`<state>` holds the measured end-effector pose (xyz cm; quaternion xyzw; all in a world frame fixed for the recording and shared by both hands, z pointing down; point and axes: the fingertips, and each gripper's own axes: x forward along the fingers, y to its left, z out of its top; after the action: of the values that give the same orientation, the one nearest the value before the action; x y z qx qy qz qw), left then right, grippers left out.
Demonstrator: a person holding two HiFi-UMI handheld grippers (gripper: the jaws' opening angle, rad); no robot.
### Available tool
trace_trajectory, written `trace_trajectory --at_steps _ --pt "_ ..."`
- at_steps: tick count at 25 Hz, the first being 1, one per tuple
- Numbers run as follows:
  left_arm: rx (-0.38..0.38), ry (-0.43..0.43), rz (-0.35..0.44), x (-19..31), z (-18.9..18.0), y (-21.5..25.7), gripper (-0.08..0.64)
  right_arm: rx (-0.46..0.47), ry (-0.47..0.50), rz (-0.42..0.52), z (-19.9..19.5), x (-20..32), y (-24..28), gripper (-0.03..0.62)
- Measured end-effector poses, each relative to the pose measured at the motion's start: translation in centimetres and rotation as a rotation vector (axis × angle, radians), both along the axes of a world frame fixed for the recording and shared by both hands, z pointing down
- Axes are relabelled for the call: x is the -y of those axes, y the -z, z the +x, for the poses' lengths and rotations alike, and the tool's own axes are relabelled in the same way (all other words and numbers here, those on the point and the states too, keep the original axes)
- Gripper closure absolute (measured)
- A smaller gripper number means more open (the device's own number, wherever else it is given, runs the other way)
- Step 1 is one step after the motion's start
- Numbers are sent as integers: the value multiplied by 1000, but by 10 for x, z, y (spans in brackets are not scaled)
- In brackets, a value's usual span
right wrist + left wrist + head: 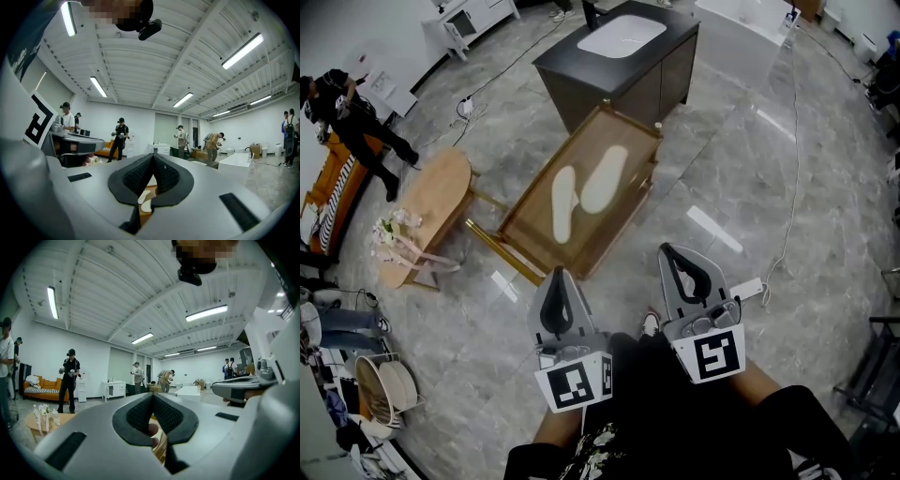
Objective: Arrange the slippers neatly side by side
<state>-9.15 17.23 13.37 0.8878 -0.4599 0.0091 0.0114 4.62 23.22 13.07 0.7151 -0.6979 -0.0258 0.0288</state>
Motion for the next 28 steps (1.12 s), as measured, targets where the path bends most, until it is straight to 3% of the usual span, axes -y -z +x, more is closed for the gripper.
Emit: trace_trajectory --at_steps 9,17,28 --pt "49 -6 1 2 18 0 566 6 15 27 11 6 2 598" --pt "72 -3 -23 2 24 -8 565 32 41 -9 14 10 -9 598" --pt "52 35 -26 21 15 -13 566 69 63 -5 14 27 -12 598"
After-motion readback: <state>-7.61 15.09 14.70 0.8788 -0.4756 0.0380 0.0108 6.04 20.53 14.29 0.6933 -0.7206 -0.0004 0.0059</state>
